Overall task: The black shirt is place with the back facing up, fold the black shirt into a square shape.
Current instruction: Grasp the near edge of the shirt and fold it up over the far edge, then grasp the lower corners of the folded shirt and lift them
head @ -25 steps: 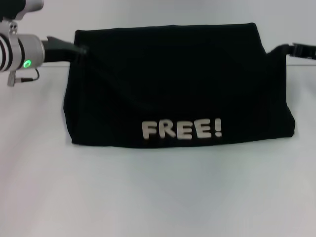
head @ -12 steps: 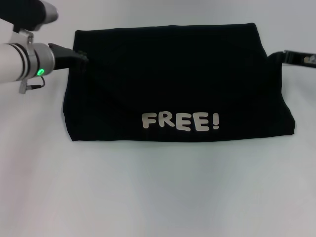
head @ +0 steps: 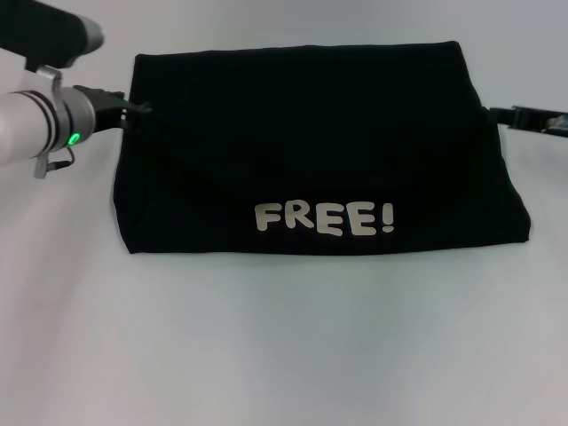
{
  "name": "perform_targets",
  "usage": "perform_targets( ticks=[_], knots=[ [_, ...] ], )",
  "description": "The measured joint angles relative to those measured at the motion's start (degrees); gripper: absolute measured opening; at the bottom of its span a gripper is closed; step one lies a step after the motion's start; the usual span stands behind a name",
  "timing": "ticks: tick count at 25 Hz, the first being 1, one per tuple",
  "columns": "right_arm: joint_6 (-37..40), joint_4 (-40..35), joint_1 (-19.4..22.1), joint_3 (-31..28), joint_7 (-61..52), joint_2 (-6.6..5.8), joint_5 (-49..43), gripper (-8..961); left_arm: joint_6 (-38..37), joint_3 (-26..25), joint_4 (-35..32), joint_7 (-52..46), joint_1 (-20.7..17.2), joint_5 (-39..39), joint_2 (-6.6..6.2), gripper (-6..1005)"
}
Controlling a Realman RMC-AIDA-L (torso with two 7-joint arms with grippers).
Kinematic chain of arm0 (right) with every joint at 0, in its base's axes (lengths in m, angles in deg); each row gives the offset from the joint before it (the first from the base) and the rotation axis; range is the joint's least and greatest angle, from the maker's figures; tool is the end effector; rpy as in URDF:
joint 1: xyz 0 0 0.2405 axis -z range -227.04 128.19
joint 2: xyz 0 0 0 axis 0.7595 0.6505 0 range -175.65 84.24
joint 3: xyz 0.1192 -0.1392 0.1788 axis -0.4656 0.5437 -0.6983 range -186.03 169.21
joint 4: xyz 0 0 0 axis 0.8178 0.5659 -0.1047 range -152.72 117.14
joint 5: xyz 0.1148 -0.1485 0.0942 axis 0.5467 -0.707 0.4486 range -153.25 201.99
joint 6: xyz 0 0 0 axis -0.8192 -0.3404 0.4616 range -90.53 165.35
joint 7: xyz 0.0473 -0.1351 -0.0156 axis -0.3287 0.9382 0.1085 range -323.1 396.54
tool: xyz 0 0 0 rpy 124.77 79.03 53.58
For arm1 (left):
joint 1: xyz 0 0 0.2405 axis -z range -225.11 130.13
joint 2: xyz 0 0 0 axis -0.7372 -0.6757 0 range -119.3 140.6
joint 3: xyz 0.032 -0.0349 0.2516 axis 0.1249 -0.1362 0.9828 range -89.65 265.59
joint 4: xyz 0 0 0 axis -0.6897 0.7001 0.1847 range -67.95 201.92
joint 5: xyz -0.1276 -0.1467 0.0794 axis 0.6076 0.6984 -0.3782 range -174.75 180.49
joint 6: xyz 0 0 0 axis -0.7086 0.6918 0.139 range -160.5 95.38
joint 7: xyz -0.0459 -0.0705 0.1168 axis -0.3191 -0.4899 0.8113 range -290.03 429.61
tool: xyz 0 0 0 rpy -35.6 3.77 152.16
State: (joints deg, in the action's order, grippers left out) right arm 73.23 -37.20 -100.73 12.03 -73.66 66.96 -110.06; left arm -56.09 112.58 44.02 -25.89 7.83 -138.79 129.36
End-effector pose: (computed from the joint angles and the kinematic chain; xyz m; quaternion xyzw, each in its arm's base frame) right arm 0.2852 0.4759 0.0419 -0.7420 0.4908 0.1589 0.4281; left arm -0.2543 0.4919 0.0182 -0.8069 -0.3140 -0.0318 0.4994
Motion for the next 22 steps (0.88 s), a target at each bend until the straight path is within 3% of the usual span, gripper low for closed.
perform_targets(
  ticks=[5, 9, 13, 17, 22],
  knots=[
    [6.36, -3.09, 1.67, 0.14, -0.08, -0.30, 2.92, 435, -8.02, 0.38, -7.42, -8.72, -3.52, -0.08, 0.31, 452],
    [16.85, -5.88, 3.76, 0.59, -3.55, -1.85, 3.84, 525, -28.43, 0.45, -19.37, -15.56, -8.81, 0.71, 1.41, 611],
    [24.06, -7.27, 5.74, 3.72, -7.46, -3.51, 3.49, 639, -40.49, 1.14, -27.10, -16.41, -13.97, 1.25, 2.68, 748],
    [25.16, -7.72, 7.25, 5.30, -8.55, -3.79, 3.52, 636, -41.92, 4.31, -28.39, -16.50, -18.22, 0.89, 2.99, 814],
    [24.99, -7.75, 7.80, 5.38, -8.60, -3.58, 3.47, 632, -40.05, 8.68, -27.26, -16.58, -20.74, 0.51, 3.06, 895]
  ],
)
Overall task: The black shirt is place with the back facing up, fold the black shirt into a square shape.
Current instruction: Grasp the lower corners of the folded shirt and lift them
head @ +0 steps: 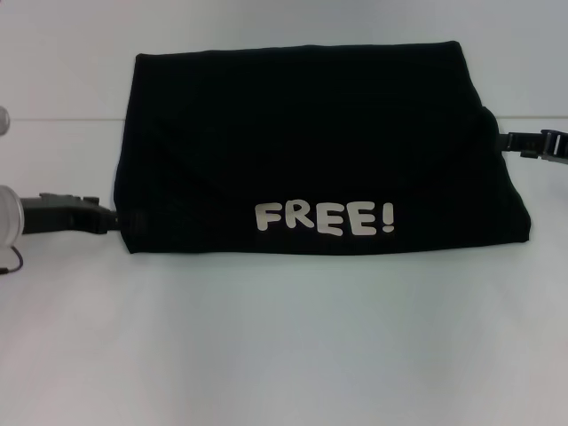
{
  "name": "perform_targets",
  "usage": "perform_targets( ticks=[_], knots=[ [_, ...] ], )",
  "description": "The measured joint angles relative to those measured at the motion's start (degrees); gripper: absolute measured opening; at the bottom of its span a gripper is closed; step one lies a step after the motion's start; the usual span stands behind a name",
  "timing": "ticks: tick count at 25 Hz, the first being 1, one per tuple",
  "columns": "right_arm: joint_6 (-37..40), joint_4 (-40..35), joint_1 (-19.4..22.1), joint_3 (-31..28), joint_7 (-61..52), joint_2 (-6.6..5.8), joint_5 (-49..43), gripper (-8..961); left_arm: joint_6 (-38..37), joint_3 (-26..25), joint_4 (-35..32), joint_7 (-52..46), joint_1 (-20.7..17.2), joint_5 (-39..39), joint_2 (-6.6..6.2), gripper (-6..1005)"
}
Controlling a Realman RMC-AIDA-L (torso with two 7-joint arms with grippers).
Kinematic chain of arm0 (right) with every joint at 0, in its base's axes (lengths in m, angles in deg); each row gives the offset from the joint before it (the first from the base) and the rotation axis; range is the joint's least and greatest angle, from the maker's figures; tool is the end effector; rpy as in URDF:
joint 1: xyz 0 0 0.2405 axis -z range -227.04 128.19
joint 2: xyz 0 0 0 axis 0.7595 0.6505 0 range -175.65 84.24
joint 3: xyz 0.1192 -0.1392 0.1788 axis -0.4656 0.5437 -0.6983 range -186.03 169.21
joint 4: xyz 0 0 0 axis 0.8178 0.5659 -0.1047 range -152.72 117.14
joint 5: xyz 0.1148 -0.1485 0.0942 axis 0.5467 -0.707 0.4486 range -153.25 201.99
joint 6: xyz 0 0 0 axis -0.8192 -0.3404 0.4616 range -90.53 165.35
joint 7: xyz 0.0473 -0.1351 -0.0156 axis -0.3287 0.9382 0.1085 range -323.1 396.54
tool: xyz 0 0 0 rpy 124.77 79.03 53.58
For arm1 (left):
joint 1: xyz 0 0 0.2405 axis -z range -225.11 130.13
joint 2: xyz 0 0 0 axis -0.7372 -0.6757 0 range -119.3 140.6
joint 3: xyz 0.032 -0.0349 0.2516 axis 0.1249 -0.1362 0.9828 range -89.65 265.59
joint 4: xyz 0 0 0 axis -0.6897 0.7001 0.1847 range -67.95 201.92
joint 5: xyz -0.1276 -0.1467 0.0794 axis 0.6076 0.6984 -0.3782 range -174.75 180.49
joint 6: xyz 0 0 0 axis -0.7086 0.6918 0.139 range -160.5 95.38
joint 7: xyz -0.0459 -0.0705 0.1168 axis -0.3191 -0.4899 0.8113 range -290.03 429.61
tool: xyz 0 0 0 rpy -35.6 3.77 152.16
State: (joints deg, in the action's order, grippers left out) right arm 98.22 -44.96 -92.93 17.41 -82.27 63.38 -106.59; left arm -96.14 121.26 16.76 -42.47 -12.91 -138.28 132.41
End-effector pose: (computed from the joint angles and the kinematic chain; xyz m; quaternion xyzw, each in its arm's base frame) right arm 0.2988 0.4343 0.0704 -0.7679 0.5306 0.1931 0.3026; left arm -0.3058 0.3906 0.0392 -0.8397 -0.4231 -0.0675 0.3337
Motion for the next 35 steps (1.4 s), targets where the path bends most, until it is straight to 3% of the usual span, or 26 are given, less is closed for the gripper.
perform_targets(
  ticks=[13, 30, 35],
  knots=[
    [-0.29, -0.08, 0.15, 0.11, 0.00, 0.00, 0.00, 626, 0.89, 8.53, 2.44, 5.83, -0.69, -0.02, 1.11, 887],
    [-0.26, -0.08, 0.64, 0.11, -0.02, -0.02, 0.03, 623, 1.57, 9.84, 2.63, 6.00, -0.52, -0.65, 0.78, 877],
    [-0.25, -0.08, 0.72, 0.11, -0.02, -0.02, 0.03, 622, 2.06, 9.07, 2.73, 6.01, -0.46, -0.83, 0.67, 637]
  ],
)
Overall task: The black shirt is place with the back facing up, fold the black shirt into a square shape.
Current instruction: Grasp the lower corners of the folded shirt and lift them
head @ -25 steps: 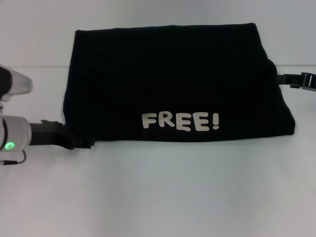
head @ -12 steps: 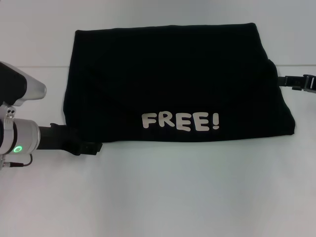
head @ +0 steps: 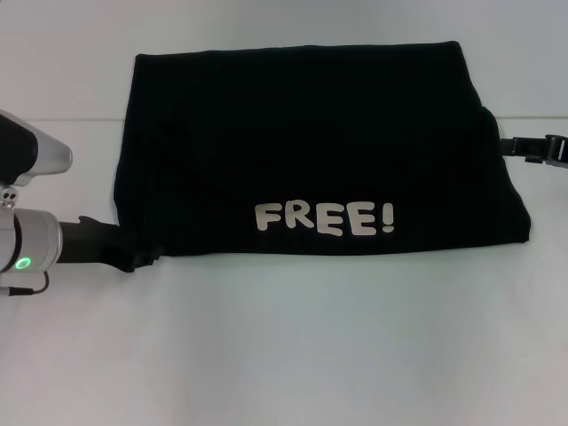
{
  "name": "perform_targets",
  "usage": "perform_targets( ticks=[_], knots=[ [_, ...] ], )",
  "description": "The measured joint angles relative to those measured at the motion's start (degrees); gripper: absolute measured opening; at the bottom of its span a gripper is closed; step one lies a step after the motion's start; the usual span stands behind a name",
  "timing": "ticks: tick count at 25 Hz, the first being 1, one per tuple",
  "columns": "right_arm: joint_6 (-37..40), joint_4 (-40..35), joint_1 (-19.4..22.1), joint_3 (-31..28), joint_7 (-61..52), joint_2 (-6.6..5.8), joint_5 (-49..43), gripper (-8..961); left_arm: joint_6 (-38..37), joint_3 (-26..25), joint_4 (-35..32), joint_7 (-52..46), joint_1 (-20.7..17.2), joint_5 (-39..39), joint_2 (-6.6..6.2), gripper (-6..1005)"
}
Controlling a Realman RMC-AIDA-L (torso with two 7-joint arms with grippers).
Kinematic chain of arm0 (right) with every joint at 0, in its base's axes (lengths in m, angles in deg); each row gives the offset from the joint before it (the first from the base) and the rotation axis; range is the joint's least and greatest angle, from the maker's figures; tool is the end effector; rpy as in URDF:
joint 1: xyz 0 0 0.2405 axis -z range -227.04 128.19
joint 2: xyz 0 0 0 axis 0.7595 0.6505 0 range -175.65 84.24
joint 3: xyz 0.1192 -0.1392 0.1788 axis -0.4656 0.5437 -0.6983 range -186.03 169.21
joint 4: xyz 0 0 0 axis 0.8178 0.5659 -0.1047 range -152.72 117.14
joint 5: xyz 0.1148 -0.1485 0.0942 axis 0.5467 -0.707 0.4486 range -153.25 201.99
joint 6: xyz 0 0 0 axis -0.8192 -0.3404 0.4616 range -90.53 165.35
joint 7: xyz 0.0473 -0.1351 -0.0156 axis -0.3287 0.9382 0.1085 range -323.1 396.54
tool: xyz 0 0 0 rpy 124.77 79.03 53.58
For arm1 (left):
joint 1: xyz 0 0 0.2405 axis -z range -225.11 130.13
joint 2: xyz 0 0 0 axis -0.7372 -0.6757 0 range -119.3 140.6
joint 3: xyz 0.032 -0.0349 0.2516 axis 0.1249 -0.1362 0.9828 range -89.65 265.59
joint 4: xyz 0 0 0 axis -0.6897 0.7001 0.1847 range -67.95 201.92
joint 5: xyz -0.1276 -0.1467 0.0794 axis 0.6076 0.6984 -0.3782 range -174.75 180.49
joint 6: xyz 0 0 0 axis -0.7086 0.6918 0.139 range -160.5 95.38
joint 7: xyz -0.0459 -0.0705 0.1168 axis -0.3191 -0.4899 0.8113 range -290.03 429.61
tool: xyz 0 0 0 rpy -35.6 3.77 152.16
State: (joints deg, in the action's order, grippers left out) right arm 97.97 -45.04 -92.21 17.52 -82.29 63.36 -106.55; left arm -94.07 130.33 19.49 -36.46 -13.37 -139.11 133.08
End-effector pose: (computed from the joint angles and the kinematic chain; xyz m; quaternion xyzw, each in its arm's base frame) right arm 0.3044 0.4310 0.0711 -0.7641 0.5348 0.1906 0.3062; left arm -0.2993 0.3848 0.0047 -0.8897 -0.3490 -0.0023 0.2942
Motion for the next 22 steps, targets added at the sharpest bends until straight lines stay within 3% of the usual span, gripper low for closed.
perform_targets(
  ticks=[3, 8, 15, 22],
  knots=[
    [0.03, 0.00, 0.31, 0.00, 0.00, 0.00, 0.00, 622, 0.34, -0.11, 0.06, 0.03, 0.01, 0.00, -0.01, 393],
    [0.02, 0.00, 0.65, 0.00, 0.00, -0.10, -0.02, 621, 0.44, -0.14, 0.14, -0.04, 0.27, -0.12, -0.19, 162],
    [0.01, 0.00, 0.96, 0.95, -0.62, -0.69, -2.54, 620, 0.43, -0.04, -0.38, -0.71, 0.44, -0.15, -0.26, 77],
    [0.61, -0.11, 1.07, 6.10, -7.78, -1.83, -9.88, 619, -1.40, -0.17, -1.61, -0.99, -0.04, -0.47, -0.61, 30]
  ],
)
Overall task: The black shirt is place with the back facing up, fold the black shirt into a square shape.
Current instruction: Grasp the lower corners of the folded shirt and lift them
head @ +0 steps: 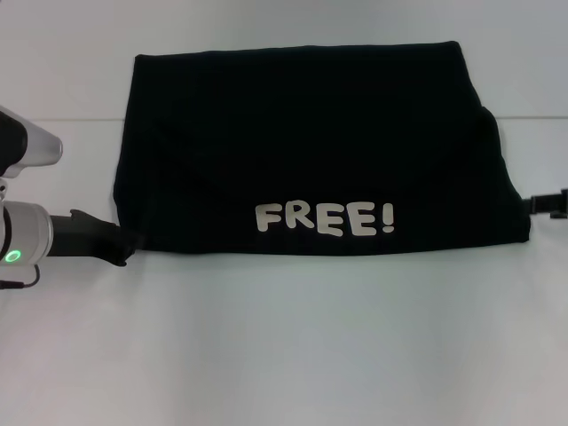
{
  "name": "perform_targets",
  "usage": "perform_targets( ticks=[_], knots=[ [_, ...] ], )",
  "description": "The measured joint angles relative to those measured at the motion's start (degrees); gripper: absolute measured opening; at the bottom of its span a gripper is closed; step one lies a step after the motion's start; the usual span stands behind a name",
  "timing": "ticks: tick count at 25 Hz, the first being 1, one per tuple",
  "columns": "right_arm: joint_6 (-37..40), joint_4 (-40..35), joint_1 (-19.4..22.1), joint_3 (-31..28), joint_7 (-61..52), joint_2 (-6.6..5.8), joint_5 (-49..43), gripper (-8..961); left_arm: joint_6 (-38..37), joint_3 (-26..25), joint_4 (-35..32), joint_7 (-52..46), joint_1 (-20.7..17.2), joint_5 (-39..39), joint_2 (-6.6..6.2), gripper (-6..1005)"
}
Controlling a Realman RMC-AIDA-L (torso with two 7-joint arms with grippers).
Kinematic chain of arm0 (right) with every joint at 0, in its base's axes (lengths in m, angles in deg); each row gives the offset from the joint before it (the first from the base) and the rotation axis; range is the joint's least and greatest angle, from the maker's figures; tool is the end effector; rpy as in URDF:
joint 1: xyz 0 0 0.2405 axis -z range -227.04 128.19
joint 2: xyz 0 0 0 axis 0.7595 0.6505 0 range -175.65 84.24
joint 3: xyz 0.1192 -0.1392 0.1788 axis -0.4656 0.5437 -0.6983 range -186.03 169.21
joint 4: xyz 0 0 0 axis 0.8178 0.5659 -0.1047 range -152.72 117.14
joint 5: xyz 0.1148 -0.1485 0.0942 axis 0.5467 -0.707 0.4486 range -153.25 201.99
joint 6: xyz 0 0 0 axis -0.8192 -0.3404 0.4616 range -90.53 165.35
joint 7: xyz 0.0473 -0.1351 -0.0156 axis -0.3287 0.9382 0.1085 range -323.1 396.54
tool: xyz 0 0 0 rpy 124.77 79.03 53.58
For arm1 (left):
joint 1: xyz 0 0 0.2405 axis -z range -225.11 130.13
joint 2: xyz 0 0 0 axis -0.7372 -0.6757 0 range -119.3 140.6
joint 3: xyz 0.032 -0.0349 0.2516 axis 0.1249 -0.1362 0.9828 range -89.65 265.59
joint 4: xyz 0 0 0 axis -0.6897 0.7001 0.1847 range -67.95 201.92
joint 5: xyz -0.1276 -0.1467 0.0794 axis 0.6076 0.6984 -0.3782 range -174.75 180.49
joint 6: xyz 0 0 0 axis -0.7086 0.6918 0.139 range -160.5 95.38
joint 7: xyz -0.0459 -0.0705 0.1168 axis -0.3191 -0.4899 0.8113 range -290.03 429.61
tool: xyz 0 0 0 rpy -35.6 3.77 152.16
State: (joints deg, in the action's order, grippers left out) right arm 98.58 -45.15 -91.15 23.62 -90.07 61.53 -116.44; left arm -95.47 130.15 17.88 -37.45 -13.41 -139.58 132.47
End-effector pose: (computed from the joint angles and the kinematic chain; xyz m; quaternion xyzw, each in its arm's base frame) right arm 0.3302 0.4146 0.0711 -0.7663 0.5631 0.0802 0.2988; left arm -0.2984 0.3868 0.0147 -0.8888 -0.3482 -0.0003 0.2981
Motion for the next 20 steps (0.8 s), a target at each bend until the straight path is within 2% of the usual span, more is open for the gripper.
perform_targets(
  ticks=[3, 12, 18, 20],
  knots=[
    [0.75, -0.02, 0.07, 1.54, -0.61, 0.14, -0.38, 619, -0.03, 0.06, 0.01, 0.11, 0.00, -0.02, -0.01, 33],
    [-1.77, 0.08, -1.43, 3.19, -0.24, 2.69, -0.45, 605, 0.58, 0.00, 0.26, 0.43, 0.38, -0.03, -0.21, 33],
    [-2.54, 0.13, -1.21, 4.19, -0.14, 3.07, -0.42, 589, 1.15, 0.00, 0.27, 0.60, 0.38, -0.03, -0.26, 32],
    [-2.56, 0.11, -0.92, 3.91, 0.23, 3.06, -0.24, 496, 1.31, 0.00, 0.26, 0.61, 0.37, -0.03, -0.27, 32]
  ],
)
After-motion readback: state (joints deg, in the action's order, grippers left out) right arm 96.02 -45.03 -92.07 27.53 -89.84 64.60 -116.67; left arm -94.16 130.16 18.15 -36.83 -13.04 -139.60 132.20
